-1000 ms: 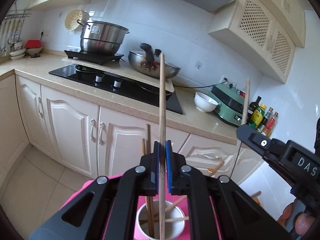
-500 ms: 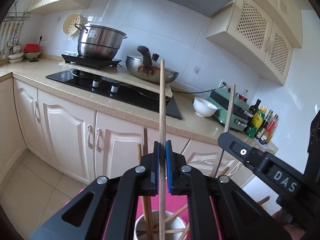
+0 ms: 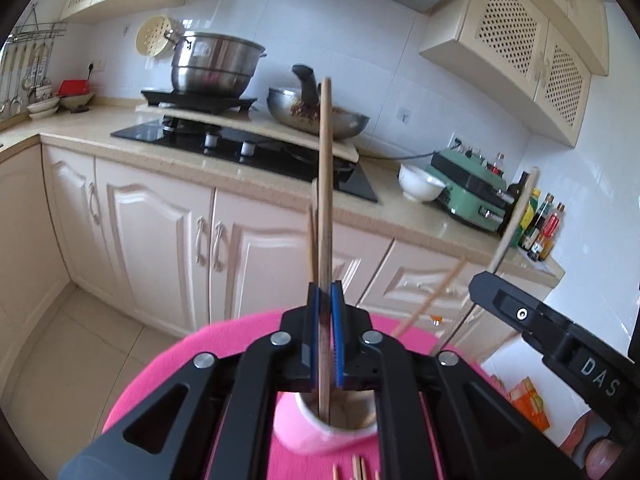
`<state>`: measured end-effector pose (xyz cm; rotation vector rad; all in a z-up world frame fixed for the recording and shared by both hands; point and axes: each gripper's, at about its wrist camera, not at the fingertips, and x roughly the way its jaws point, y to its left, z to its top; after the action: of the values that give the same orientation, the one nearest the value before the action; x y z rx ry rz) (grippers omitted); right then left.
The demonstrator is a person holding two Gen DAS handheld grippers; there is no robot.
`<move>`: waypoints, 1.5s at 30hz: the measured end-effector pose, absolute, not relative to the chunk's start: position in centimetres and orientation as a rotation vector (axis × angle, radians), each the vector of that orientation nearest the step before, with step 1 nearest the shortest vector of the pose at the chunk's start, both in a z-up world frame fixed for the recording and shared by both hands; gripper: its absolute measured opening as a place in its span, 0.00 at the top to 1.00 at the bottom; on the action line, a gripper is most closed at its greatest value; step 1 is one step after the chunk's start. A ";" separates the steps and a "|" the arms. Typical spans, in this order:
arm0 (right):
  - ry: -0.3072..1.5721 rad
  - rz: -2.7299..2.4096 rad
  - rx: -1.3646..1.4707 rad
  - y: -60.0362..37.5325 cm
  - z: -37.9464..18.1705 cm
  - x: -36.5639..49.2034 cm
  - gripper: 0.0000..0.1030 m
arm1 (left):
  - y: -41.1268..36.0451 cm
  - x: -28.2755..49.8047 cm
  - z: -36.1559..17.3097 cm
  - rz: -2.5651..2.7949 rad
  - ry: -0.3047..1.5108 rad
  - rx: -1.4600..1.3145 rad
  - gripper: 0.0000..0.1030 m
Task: Organize utensils
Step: 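Lift both held chopsticks over the pink cup and drop them in, then open both tools and move them back over the loose chopsticks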
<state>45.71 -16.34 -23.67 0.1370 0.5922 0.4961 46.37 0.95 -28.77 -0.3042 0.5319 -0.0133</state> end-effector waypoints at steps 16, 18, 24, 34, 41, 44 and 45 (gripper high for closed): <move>0.708 0.461 0.062 -15.9 -25.9 43.6 0.89 | 1.0 43.8 -29.2 0.008 0.726 -0.322 0.66; 0.716 0.460 0.054 -15.8 -25.9 43.5 0.69 | 1.0 43.2 -29.0 0.017 0.743 -0.320 0.66; 0.715 0.492 0.037 -15.9 -25.2 42.2 0.44 | 1.4 39.7 -27.3 0.087 0.764 -0.269 0.62; 0.723 0.492 0.000 -14.9 -23.4 39.2 0.36 | 5.6 34.8 -25.4 0.179 0.775 -0.267 0.59; 0.728 0.443 0.007 -14.2 -22.9 35.9 0.36 | 7.9 31.8 -25.5 0.158 0.804 -0.270 0.54; 0.727 0.425 0.006 -14.1 -22.8 34.3 0.36 | 8.1 31.2 -26.2 0.127 0.824 -0.291 0.54; 0.730 0.419 0.003 -14.1 -22.8 33.5 0.36 | 8.1 31.1 -26.4 0.116 0.832 -0.292 0.54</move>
<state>33.54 -14.10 -22.80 0.0034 0.7299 0.4194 31.11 8.05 -26.41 -0.2917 0.8319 0.1162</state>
